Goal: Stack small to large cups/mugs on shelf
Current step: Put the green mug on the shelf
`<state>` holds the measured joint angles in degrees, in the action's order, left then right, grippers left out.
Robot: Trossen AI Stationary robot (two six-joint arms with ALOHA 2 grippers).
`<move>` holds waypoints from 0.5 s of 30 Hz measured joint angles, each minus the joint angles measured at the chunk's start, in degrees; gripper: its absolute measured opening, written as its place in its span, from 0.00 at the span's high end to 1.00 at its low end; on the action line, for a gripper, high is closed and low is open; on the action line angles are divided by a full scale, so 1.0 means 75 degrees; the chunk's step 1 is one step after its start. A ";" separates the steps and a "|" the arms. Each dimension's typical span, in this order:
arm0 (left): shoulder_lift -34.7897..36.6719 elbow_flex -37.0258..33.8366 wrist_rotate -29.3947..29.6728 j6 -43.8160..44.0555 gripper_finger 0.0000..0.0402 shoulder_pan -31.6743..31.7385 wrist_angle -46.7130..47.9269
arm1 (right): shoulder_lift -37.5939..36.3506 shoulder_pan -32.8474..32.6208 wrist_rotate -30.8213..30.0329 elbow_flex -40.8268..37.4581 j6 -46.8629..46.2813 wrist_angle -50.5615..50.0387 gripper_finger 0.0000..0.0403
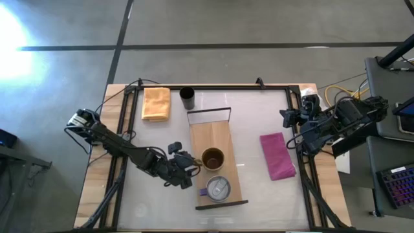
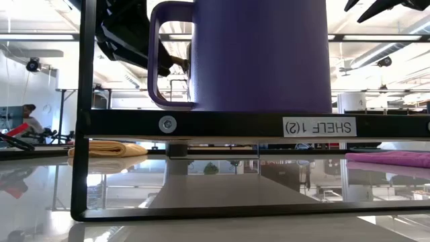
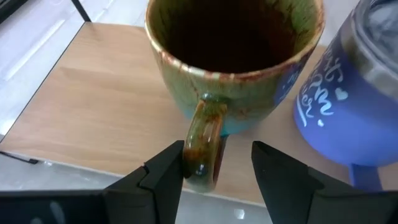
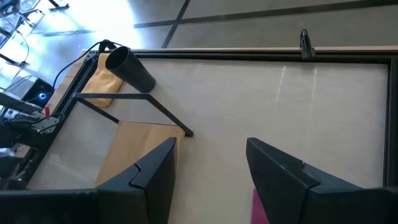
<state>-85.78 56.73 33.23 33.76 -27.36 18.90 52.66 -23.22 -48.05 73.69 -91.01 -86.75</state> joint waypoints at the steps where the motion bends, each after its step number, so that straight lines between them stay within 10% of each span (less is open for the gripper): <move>1: 0.0000 0.0000 0.0003 -0.0017 0.57 0.0000 -0.0090 | 0.0000 0.0002 0.0000 0.0000 -0.0001 -0.0001 0.54; 15: 0.0000 0.0044 0.0169 -0.0416 0.57 0.0078 -0.0331 | -0.0003 0.0002 0.0003 -0.0180 -0.0208 0.0028 0.54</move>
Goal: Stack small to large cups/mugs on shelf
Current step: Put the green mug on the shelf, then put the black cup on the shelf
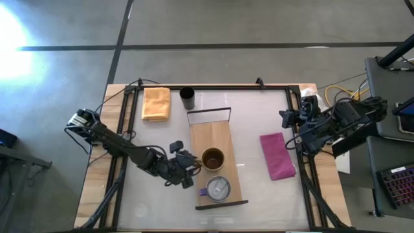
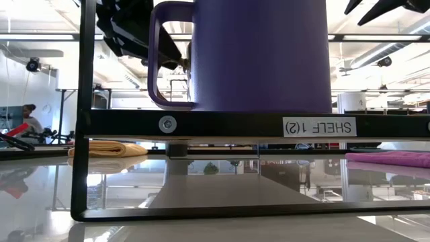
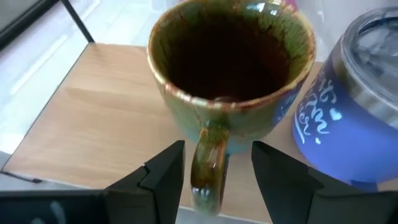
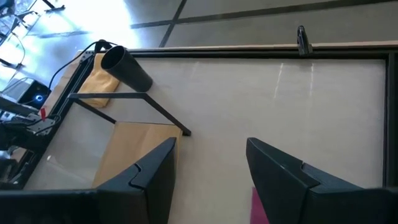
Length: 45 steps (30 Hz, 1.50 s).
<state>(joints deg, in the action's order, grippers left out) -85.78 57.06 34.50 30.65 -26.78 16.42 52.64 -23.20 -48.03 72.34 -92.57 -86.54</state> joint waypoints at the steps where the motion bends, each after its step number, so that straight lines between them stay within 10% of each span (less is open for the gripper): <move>1: -0.0003 0.0008 0.0000 -0.0011 0.57 0.0027 -0.0039 | 0.0003 -0.0002 0.0003 -0.0016 -0.0028 0.0002 0.54; 35: 0.1142 0.0425 -0.0238 -0.1041 0.57 0.0684 -0.0445 | -0.0118 -0.0002 0.0065 -0.0062 0.0011 0.0161 0.54; 45: 0.2333 0.0431 -0.1593 -0.0688 0.57 0.3754 0.1152 | -0.0264 -0.0001 0.0085 -0.0047 0.1496 0.1433 0.54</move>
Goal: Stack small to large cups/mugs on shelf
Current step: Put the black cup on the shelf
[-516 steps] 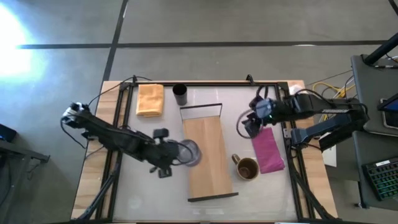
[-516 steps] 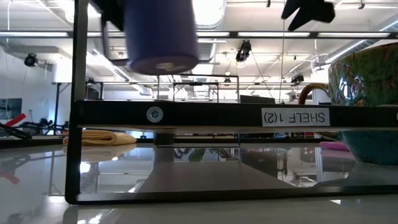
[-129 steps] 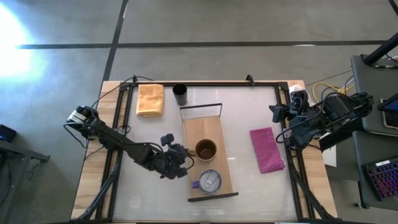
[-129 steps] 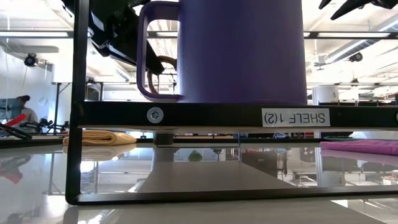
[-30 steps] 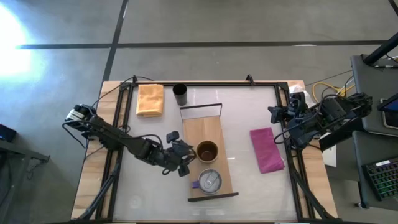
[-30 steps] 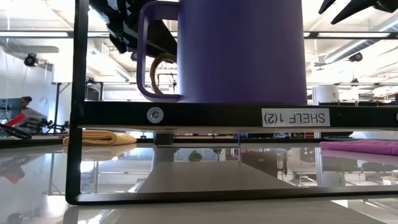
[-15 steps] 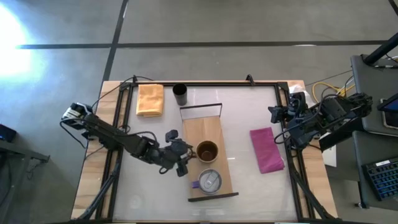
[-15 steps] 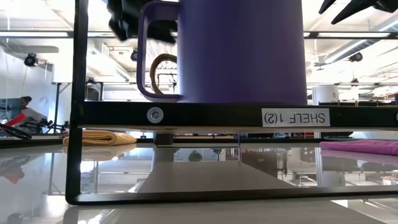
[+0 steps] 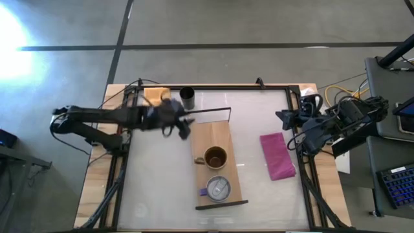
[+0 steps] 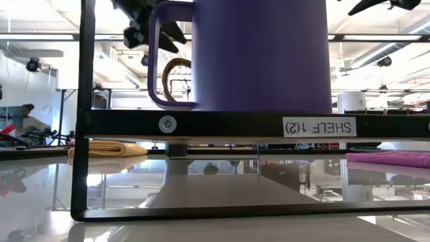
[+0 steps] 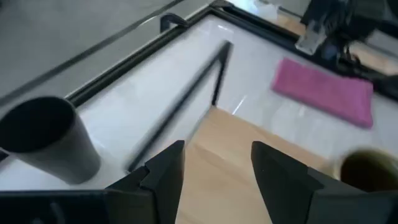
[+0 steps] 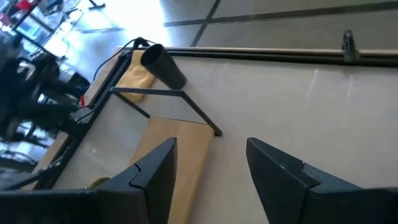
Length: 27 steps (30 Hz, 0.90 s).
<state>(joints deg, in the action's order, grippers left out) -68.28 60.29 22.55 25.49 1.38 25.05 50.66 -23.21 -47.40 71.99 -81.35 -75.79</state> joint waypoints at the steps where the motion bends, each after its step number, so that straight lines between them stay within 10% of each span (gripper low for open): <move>1: 0.0070 0.0006 -0.0307 -0.0076 0.57 0.0337 -0.0017 | 0.0005 -0.0001 0.0000 0.0000 0.0089 0.0063 0.54; 16: -0.1376 0.1849 -0.1237 -0.0587 0.57 0.4105 0.3082 | 0.0092 0.0001 -0.0272 -0.0026 0.0469 0.0150 0.54; 27: -0.3623 0.4390 -0.2106 -0.1666 0.57 0.5179 0.4691 | 0.0055 0.0001 -0.0696 -0.0050 -0.0129 0.0144 0.54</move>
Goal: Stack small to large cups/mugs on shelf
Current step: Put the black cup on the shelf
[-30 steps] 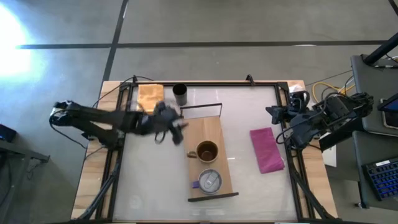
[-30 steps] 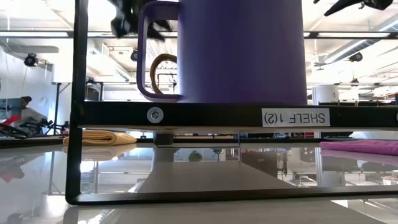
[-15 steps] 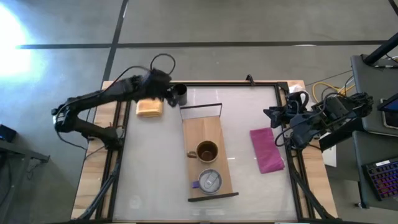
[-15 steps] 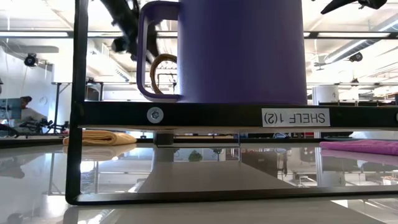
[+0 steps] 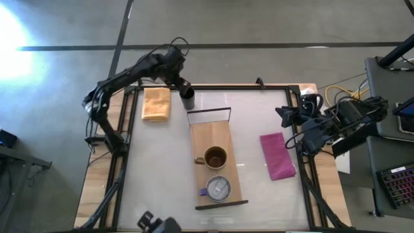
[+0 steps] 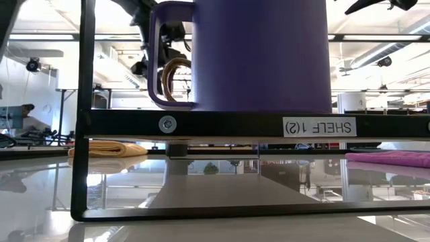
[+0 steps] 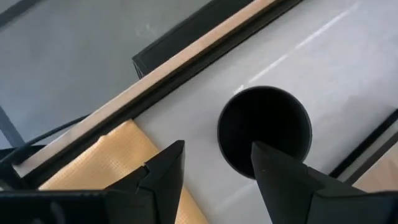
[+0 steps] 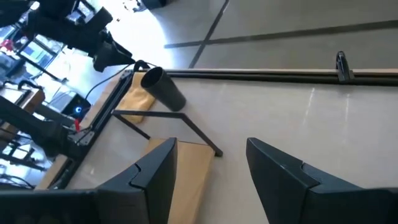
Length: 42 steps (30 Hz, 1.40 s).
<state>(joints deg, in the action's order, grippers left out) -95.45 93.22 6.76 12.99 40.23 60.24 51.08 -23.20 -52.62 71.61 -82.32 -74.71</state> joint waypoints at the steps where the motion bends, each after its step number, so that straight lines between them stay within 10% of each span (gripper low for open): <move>1: -0.0163 0.0228 -0.0061 -0.0061 0.57 0.0053 0.0188 | 0.0016 0.0000 0.0003 -0.0016 -0.0037 0.0008 0.54; 7: -0.0912 0.0896 -0.1234 -0.0682 0.57 0.0302 0.1038 | 0.0208 0.0000 0.0008 -0.0066 -0.0227 0.0009 0.54; 27: -0.1642 0.0416 -0.1146 -0.1207 0.58 0.0350 0.0727 | 0.0398 0.0000 0.0038 -0.0069 -0.0367 0.0008 0.54; 42: -0.1639 0.0410 -0.1031 -0.1255 0.99 0.0347 0.0270 | 0.0395 0.0000 0.0032 -0.0069 -0.0360 -0.0081 0.54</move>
<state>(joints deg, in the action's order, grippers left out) -107.74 96.29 -0.97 3.58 42.83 62.26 54.04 -23.20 -52.38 71.09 -85.02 -75.32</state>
